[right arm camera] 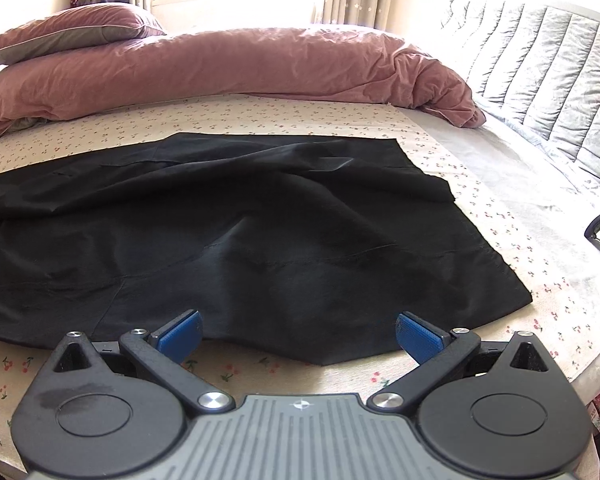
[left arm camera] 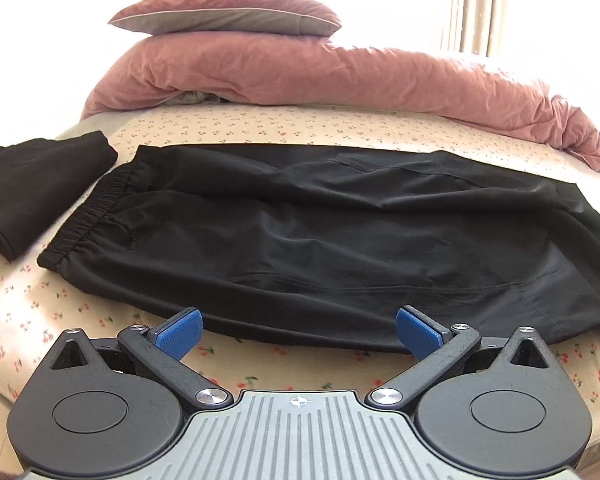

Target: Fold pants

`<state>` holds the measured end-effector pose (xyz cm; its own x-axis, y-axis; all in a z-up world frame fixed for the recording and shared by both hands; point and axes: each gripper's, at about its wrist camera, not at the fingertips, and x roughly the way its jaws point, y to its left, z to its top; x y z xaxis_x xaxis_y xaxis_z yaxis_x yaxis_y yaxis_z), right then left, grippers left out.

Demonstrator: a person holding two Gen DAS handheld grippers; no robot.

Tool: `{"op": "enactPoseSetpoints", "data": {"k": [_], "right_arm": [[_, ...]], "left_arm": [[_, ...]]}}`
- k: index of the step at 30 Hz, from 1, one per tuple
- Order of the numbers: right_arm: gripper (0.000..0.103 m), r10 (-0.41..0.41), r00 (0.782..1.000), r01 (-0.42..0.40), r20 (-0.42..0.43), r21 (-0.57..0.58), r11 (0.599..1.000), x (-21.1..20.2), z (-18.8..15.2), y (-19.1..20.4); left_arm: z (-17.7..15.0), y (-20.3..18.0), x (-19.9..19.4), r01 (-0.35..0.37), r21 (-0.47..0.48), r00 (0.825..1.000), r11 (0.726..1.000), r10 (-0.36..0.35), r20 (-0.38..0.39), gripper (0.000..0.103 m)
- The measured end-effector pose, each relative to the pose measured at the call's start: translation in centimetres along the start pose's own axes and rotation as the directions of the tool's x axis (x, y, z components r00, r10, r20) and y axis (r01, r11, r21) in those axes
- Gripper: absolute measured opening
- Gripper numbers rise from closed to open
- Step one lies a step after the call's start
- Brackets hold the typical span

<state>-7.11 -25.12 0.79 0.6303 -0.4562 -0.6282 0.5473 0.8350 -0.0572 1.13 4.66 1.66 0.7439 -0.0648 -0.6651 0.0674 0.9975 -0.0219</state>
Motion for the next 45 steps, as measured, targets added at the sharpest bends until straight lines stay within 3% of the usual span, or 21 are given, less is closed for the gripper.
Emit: {"op": "enactPoseSetpoints", "data": {"k": [4,8,16,20,24,26,29,31,32,34,35,37,41,45], "right_arm": [[0.103,0.021,0.997,-0.016,-0.071,0.071,0.997,1.4,0.9,-3.6],[0.103,0.026,0.993,-0.006,-0.114,0.167,0.986,3.2,1.2,-7.5],[0.097,0.040,0.991,0.009,-0.131,0.358,0.934,6.2,-0.7,-12.9],[0.089,0.058,0.990,0.011,-0.127,0.484,0.875,7.5,-2.6,-15.5],[0.088,0.086,0.996,-0.050,-0.038,0.568,0.821,8.0,-3.1,-17.3],[0.084,0.092,0.996,-0.076,0.006,0.625,0.777,8.6,-3.3,-18.5],[0.071,0.084,0.995,-0.101,0.059,0.703,0.704,9.3,-3.3,-20.2],[0.053,0.061,0.995,-0.102,0.082,0.737,0.668,9.7,-3.4,-21.2],[0.047,0.045,0.995,-0.093,0.084,0.749,0.656,10.0,-3.4,-21.6],[0.011,0.020,0.997,-0.068,0.073,0.756,0.651,10.3,-3.6,-22.1],[0.001,0.017,0.998,-0.059,0.063,0.754,0.654,10.4,-3.6,-22.3],[0.001,0.012,0.997,-0.061,0.071,0.756,0.651,9.9,-3.6,-22.3],[0.000,-0.074,0.996,0.019,0.052,0.678,0.735,7.9,-2.7,-21.5],[0.000,-0.110,0.994,0.076,0.013,0.639,0.765,6.8,-3.1,-21.7]], "left_arm": [[1.2,3.4,0.8,-0.007,-0.035,0.999,0.999,0.006,-0.049,0.103],[1.8,8.0,1.8,-0.040,-0.158,0.998,0.987,0.033,-0.052,0.103],[0.8,16.0,4.4,-0.044,-0.428,0.999,0.903,0.042,-0.015,0.101],[-1.0,18.9,6.1,0.002,-0.565,1.000,0.825,-0.011,-0.013,0.090],[-1.8,19.8,6.1,0.045,-0.597,0.998,0.801,-0.010,0.061,0.076],[-2.1,20.1,6.3,0.058,-0.617,0.997,0.785,-0.008,0.083,0.059],[-2.4,20.5,6.6,0.089,-0.652,0.993,0.753,-0.019,0.112,0.035],[-2.5,20.6,6.9,0.098,-0.665,0.992,0.741,-0.023,0.121,0.028],[-2.4,20.6,7.1,0.093,-0.662,0.993,0.744,-0.020,0.117,0.019],[-2.4,20.4,7.3,0.076,-0.653,0.994,0.753,-0.009,0.106,0.012],[-2.3,20.4,7.3,0.073,-0.651,0.995,0.756,-0.006,0.104,0.006],[-2.1,20.2,6.9,0.051,-0.625,0.996,0.779,0.008,0.090,0.000],[-1.3,20.1,5.4,-0.005,-0.546,0.998,0.838,0.038,0.049,0.000],[-0.9,20.3,4.4,-0.023,-0.501,1.000,0.865,0.030,0.006,0.000]]}}
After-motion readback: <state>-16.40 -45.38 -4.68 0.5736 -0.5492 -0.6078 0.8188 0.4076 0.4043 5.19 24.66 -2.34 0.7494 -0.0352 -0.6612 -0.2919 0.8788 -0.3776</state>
